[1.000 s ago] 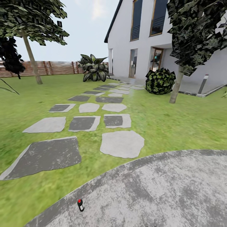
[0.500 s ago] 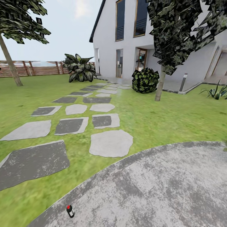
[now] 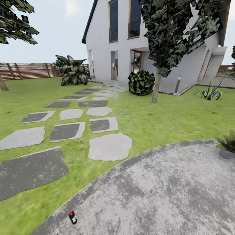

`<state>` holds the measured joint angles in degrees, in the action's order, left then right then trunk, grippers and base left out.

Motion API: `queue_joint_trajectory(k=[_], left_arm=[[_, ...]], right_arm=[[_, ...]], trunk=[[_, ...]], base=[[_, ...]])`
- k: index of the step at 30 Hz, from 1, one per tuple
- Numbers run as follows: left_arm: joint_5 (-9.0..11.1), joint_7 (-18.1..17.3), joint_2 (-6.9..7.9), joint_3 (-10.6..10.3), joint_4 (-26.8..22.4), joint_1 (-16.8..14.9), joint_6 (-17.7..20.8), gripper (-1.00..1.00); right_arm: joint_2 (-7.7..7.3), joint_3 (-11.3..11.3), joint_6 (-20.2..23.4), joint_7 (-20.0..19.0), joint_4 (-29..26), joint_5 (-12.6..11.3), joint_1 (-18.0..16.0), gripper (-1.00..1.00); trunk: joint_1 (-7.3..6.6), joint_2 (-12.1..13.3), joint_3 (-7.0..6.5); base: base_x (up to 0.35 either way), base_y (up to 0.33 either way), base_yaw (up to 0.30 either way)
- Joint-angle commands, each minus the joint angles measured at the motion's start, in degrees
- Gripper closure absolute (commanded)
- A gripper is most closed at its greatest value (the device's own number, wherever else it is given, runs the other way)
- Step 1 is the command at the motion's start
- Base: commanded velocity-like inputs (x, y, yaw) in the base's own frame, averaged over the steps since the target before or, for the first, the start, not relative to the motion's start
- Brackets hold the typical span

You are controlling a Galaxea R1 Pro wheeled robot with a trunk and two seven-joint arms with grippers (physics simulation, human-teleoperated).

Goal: Pick up the pesticide atomizer in the garden and spray insectifuge to fully cover both potted plants in the garden.

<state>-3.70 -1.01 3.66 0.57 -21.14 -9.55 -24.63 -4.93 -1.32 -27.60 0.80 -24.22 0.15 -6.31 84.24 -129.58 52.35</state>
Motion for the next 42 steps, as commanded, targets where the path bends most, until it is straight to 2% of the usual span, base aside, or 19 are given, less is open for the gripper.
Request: queue_joint_trajectory(k=[1, 15, 32, 39, 41, 42], left_arm=[[-0.38, -0.05, 0.01, 0.08, 0.05, -0.03, -0.18, -1.0], [-0.39, 0.0, 0.03, 0.13, 0.05, -0.03, -0.16, -1.0], [-0.41, 0.02, 0.03, 0.13, 0.05, -0.03, -0.16, -1.0], [-0.43, 0.19, -0.01, 0.22, -0.07, -0.03, -0.16, -1.0], [-0.46, 0.14, -0.01, 0.34, -0.05, -0.54, 0.3, -1.0], [-0.42, -0.02, -0.45, 0.43, -0.31, -2.01, 0.74, -1.0]], right_arm=[[0.01, -0.07, -0.17, 0.08, 0.01, 0.03, -0.02, -1.0], [0.01, -0.09, -0.17, 0.08, -0.07, 0.02, -0.02, -1.0], [0.01, -0.09, -0.17, 0.08, -0.04, 0.02, -0.02, -1.0], [0.01, -0.09, -0.17, 0.08, -0.04, 0.02, -0.02, -1.0], [0.06, -0.08, -0.14, 0.08, -0.09, 0.08, -0.02, -1.0], [0.13, -0.1, -0.06, 0.1, -2.22, 0.04, -0.09, -1.0]], trunk=[[-0.03, -0.02, 0.05], [-0.03, -0.02, 0.05], [-0.03, -0.02, 0.05], [-0.03, -0.02, 0.05], [-0.03, -0.02, 0.05], [-0.03, -0.02, 0.05]], base=[[-0.156, 0.241, -0.007], [-0.02, 0.152, -0.026], [-0.01, 0.297, -0.268], [-0.017, 0.06, -0.25], [-0.001, 0.002, -0.046], [0.0, 0.0, -0.009]])
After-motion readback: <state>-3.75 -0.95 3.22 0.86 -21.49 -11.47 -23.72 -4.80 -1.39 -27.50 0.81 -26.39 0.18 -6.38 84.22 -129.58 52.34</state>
